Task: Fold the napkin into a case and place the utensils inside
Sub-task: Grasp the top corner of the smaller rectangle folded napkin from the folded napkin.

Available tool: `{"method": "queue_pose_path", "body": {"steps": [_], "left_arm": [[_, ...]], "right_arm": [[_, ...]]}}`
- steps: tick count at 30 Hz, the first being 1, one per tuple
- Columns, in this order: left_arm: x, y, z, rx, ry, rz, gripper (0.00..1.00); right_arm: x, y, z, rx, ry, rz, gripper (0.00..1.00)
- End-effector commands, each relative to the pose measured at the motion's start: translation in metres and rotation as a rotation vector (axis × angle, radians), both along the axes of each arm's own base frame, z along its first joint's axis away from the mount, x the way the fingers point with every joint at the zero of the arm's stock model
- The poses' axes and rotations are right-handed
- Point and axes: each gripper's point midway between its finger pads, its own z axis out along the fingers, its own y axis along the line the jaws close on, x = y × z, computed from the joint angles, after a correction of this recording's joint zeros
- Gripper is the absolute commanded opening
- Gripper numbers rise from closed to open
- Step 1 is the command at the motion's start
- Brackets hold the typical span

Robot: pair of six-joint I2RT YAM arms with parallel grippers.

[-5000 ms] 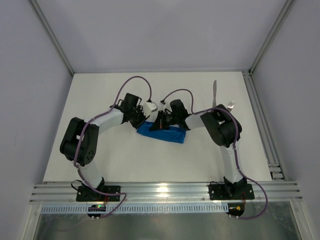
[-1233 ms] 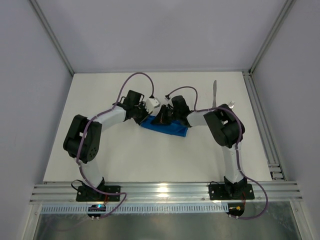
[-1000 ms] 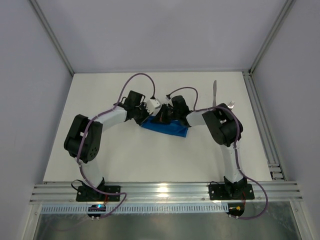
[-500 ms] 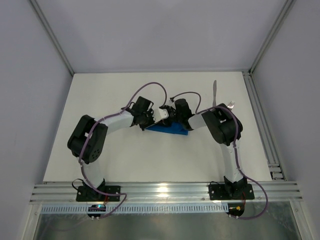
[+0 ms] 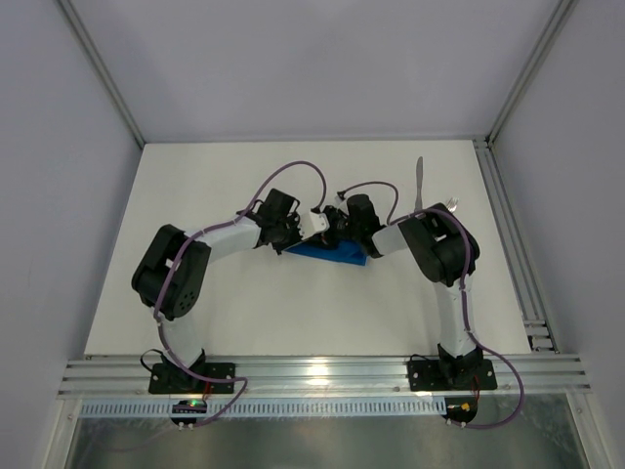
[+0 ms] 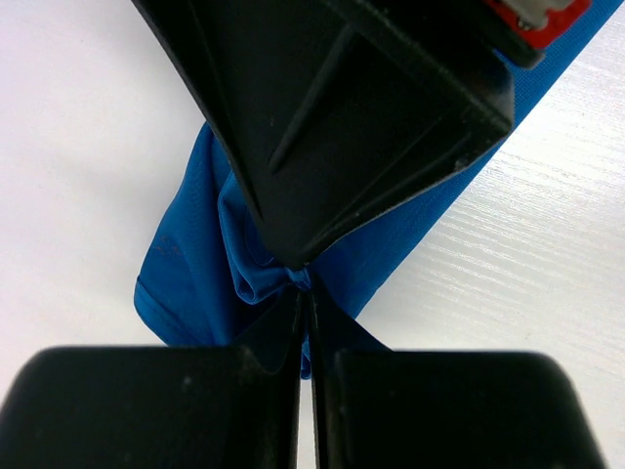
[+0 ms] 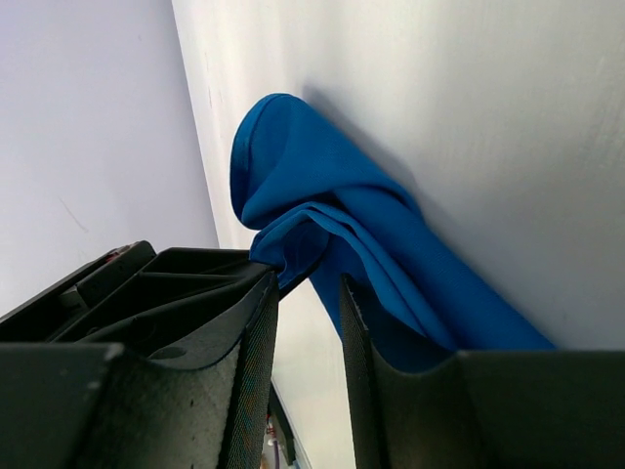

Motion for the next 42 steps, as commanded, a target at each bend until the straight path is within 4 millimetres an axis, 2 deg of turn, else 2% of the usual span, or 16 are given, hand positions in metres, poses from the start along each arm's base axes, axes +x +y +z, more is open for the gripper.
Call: {"method": "queue_pose_path", "body": {"steps": [1,2,9,19,22,23,24,26,28,33,35,36,37,39,40,42], "left_arm": [[-0.006,0.005,-0.009,0.024,0.018,-0.003,0.0],[-0.007,0.005,-0.009,0.025,0.019,-0.003,0.0],[-0.008,0.005,-0.01,0.018,0.026,-0.004,0.0],[-0.006,0.002,-0.006,0.006,0.019,0.002,0.0],[-0.005,0.002,-0.006,0.004,0.019,0.007,0.0],[-0.005,0.001,-0.005,0.001,0.02,0.006,0.0],[-0.005,0.0,-0.005,-0.004,0.022,0.008,0.0],[-0.005,0.0,-0.002,-0.01,0.026,0.013,0.02],[-0.009,-0.001,0.0,-0.016,0.042,0.011,0.11],[-0.019,-0.008,0.031,-0.078,0.057,-0.024,0.37],[-0.032,-0.011,0.041,-0.115,0.119,-0.048,0.42],[-0.031,-0.015,0.058,-0.148,0.111,-0.058,0.44],[-0.038,-0.016,0.065,-0.194,0.154,-0.065,0.49],[-0.033,-0.016,0.083,-0.252,0.153,-0.043,0.5],[-0.024,-0.011,0.099,-0.288,0.127,-0.011,0.5],[-0.006,0.002,0.106,-0.284,0.086,0.096,0.49]], "right_arm": [[0.001,0.008,0.033,0.073,-0.075,0.022,0.35],[0.001,0.009,0.037,0.102,-0.079,0.014,0.35],[0.004,0.012,0.036,0.125,-0.074,-0.008,0.36],[-0.001,0.021,0.009,0.054,-0.008,0.012,0.38],[-0.004,0.028,0.005,0.048,-0.003,0.036,0.26],[-0.004,0.03,0.007,0.049,-0.008,0.04,0.12],[-0.003,0.03,0.004,0.046,-0.006,0.039,0.06],[-0.002,0.027,0.0,0.04,-0.003,0.026,0.04],[0.001,0.024,-0.003,0.032,-0.002,0.012,0.04],[0.002,0.021,-0.011,0.015,0.004,-0.003,0.04],[0.003,0.019,-0.015,0.011,0.006,-0.011,0.04],[0.002,0.019,-0.016,0.008,0.011,-0.012,0.04],[0.001,0.018,-0.018,0.006,0.01,-0.014,0.04],[0.001,0.018,-0.018,0.005,0.007,-0.015,0.04],[0.001,0.017,-0.018,0.004,0.007,-0.016,0.04],[0.002,0.016,-0.019,0.005,0.006,-0.017,0.04]]}}
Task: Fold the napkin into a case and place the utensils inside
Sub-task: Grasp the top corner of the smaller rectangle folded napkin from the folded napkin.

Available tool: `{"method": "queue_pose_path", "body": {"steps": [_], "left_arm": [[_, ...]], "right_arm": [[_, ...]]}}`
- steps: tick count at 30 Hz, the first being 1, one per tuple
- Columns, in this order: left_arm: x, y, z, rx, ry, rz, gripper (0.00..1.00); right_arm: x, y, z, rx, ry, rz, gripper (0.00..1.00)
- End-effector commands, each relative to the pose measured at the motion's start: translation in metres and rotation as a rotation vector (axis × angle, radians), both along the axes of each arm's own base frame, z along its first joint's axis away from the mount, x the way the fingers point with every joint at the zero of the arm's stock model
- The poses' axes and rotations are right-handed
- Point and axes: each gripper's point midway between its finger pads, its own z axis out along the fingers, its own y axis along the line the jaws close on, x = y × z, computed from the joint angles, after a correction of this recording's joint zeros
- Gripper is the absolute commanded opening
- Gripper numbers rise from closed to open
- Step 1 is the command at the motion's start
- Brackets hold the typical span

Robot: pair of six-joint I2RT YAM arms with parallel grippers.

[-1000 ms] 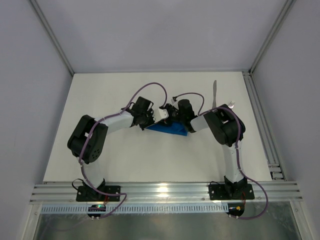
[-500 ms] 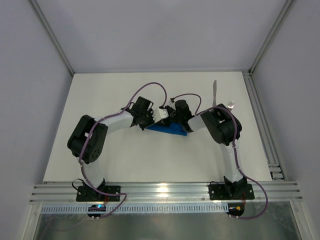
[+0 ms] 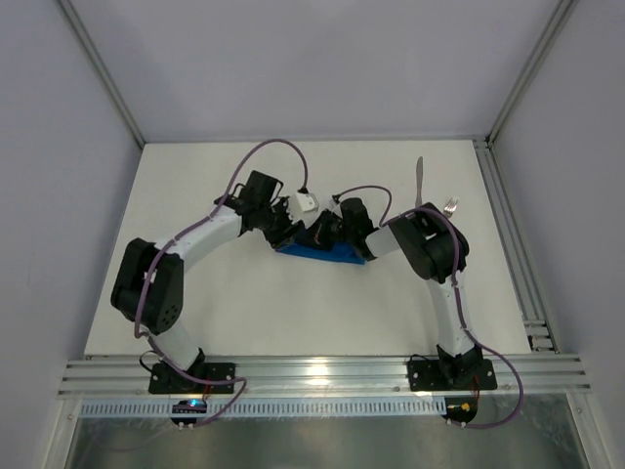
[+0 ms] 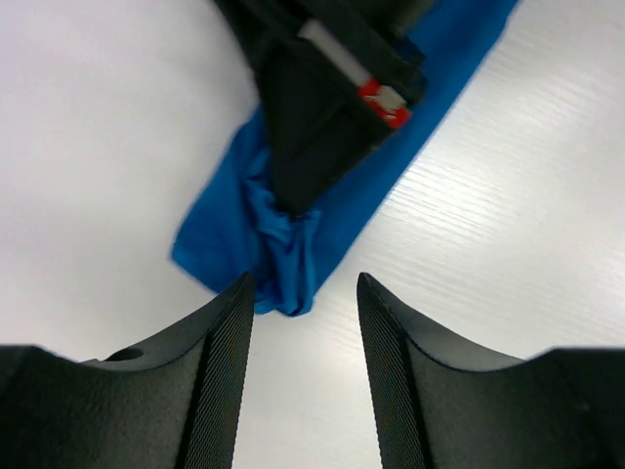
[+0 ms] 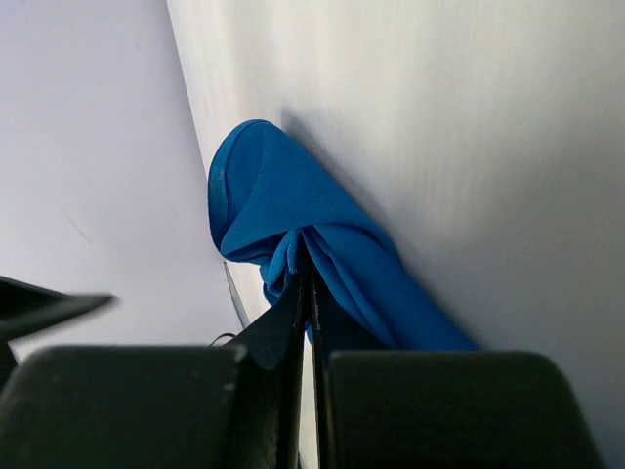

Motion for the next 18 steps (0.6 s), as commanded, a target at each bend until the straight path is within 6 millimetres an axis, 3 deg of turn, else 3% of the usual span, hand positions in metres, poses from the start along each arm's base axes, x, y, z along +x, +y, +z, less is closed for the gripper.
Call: {"method": "queue_pose_path", "body": {"steps": [1,4,6,8,14,18], "left_arm": [[0.029,0.01,0.048,-0.085,-0.077,0.136,0.48],[0.054,0.025,0.025,0.031,-0.109,0.232,0.46],[0.059,0.03,0.008,0.101,-0.111,0.241,0.46],[0.057,0.025,-0.009,0.128,-0.105,0.212,0.46],[0.053,0.017,-0.031,0.174,-0.105,0.152,0.44],[0.053,0.022,-0.042,0.205,-0.094,0.155,0.25]], "right_arm": [[0.002,0.0,-0.004,-0.012,-0.029,-0.007,0.04],[0.002,0.0,-0.002,-0.008,-0.031,-0.006,0.04],[0.002,0.001,0.0,-0.004,-0.037,-0.005,0.04],[0.003,0.002,0.001,0.001,-0.036,-0.004,0.04],[0.005,0.003,0.005,0.013,-0.043,-0.005,0.04],[0.006,0.003,0.009,0.026,-0.044,-0.012,0.04]]}}
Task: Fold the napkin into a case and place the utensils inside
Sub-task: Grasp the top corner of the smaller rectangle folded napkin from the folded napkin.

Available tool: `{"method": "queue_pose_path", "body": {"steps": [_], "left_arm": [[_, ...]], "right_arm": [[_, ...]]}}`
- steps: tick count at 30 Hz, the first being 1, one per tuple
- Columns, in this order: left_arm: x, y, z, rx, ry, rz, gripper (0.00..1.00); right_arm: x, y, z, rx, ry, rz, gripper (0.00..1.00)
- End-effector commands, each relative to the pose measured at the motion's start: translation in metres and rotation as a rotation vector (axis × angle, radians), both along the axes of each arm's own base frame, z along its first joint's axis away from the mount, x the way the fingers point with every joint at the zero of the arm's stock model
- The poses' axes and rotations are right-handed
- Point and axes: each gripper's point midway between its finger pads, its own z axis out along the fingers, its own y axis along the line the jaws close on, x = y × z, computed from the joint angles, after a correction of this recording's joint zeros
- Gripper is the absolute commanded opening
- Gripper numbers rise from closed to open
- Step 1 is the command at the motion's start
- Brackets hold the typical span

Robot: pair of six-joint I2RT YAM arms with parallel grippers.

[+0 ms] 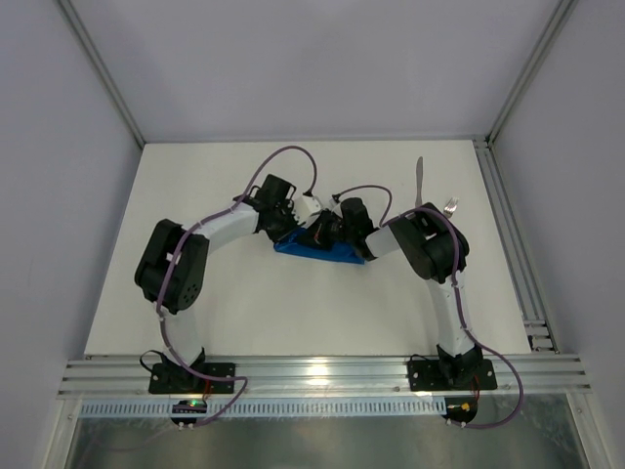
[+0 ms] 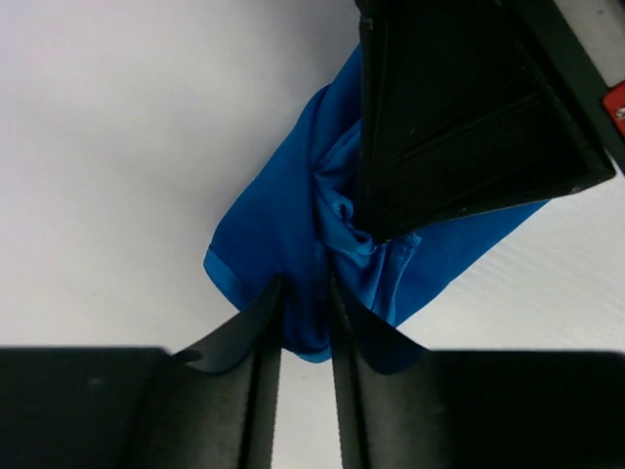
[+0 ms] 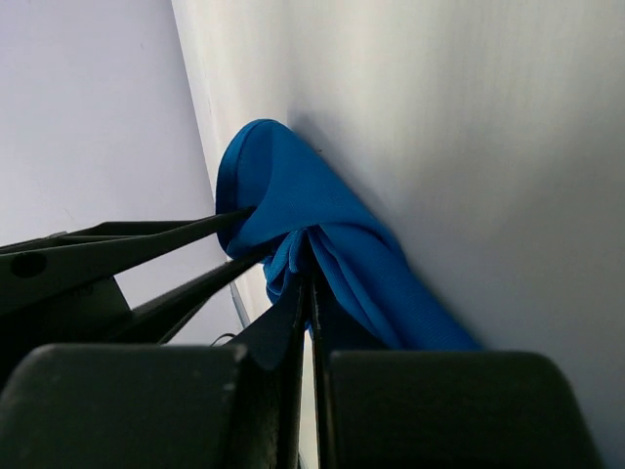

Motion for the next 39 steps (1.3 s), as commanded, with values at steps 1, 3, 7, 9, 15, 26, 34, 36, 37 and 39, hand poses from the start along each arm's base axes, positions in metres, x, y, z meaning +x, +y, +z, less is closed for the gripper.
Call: {"method": "queue_pose_path", "body": {"steps": [1,3,7,9,15,26,34,36,37,39], "left_arm": [[0.01,0.002,-0.001,0.019,-0.043,0.001,0.22],[0.009,0.005,-0.006,0.032,-0.042,0.006,0.12],[0.008,0.003,-0.006,0.017,-0.056,0.002,0.0],[0.007,-0.003,-0.003,-0.019,-0.064,-0.005,0.0],[0.004,-0.015,0.015,-0.118,-0.089,-0.006,0.0],[0.002,-0.018,0.026,-0.162,-0.099,0.01,0.0],[-0.003,-0.029,0.027,-0.207,-0.059,-0.012,0.0],[-0.003,-0.029,0.03,-0.209,-0.06,-0.015,0.0],[-0.003,-0.029,0.029,-0.205,-0.055,-0.015,0.0],[-0.006,-0.028,0.024,-0.197,-0.041,-0.025,0.0]], "right_arm": [[0.005,0.002,0.007,0.019,-0.035,-0.013,0.04],[0.006,0.003,0.009,0.024,-0.038,-0.014,0.04],[0.012,0.007,0.016,0.055,-0.037,-0.029,0.04],[0.017,0.008,0.019,0.069,-0.038,-0.052,0.04],[0.03,0.012,0.02,0.086,-0.02,-0.092,0.04],[0.034,0.012,0.015,0.088,0.005,-0.118,0.04],[0.053,0.018,0.031,0.138,0.035,-0.228,0.04],[0.056,0.014,0.023,0.122,0.059,-0.282,0.04],[0.058,0.012,0.019,0.116,0.071,-0.3,0.04],[0.061,0.012,0.013,0.111,0.094,-0.323,0.06]]}}
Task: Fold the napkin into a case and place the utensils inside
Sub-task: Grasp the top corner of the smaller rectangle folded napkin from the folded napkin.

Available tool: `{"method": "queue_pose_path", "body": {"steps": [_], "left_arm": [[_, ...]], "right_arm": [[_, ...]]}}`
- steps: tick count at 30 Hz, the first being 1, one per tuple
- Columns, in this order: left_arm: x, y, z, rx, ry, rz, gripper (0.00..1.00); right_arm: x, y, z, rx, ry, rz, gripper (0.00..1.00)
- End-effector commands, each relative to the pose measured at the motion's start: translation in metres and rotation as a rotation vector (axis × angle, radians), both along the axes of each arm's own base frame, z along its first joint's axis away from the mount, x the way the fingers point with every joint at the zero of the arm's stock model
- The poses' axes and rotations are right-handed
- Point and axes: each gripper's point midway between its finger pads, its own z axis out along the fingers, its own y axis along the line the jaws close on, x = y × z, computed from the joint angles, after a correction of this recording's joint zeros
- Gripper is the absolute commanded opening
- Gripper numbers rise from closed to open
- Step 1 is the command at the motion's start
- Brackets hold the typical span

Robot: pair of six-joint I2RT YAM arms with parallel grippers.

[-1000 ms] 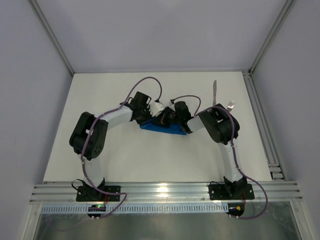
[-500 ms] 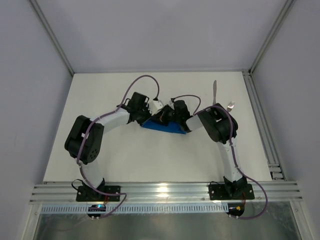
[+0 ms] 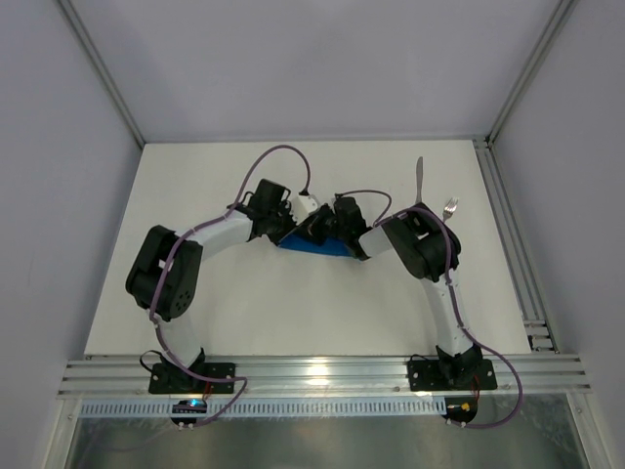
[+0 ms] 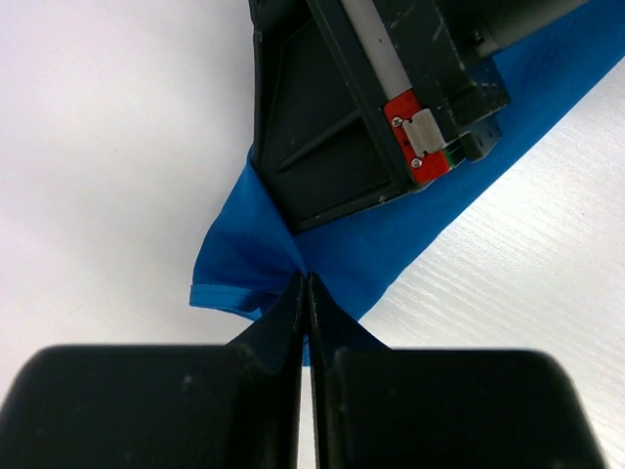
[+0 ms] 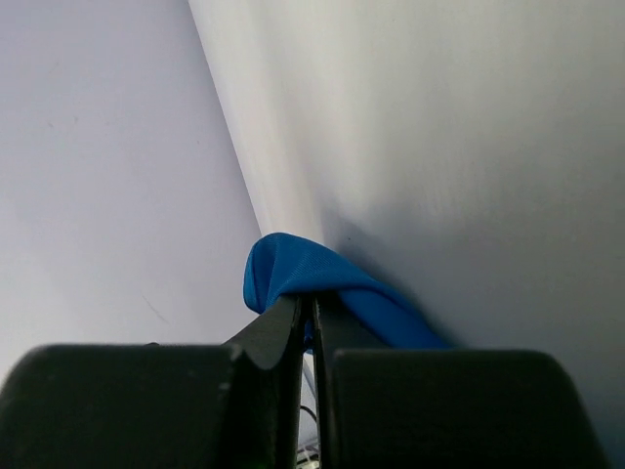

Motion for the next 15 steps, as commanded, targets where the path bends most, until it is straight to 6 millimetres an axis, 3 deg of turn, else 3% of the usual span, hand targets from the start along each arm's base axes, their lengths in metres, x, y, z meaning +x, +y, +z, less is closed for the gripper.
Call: {"method": "queue_pose_path", "body": {"steps": [1,5,8,10,15], "left_arm": [[-0.003,-0.015,0.013,-0.064,0.014,-0.04,0.0],[-0.005,-0.012,0.001,-0.037,0.042,-0.03,0.0],[0.002,-0.007,0.001,-0.011,0.023,-0.003,0.0],[0.005,-0.001,-0.002,0.014,0.02,0.022,0.0],[0.01,0.007,-0.006,0.022,0.021,0.065,0.0]], "right_arm": [[0.027,0.001,0.007,0.028,-0.011,-0.117,0.06],[0.027,0.013,0.015,0.042,-0.027,-0.088,0.11],[0.024,0.018,0.03,0.061,-0.08,-0.045,0.24],[0.018,0.016,0.041,0.035,-0.112,-0.004,0.33],[0.003,0.003,0.046,-0.021,-0.171,0.055,0.37]]}}
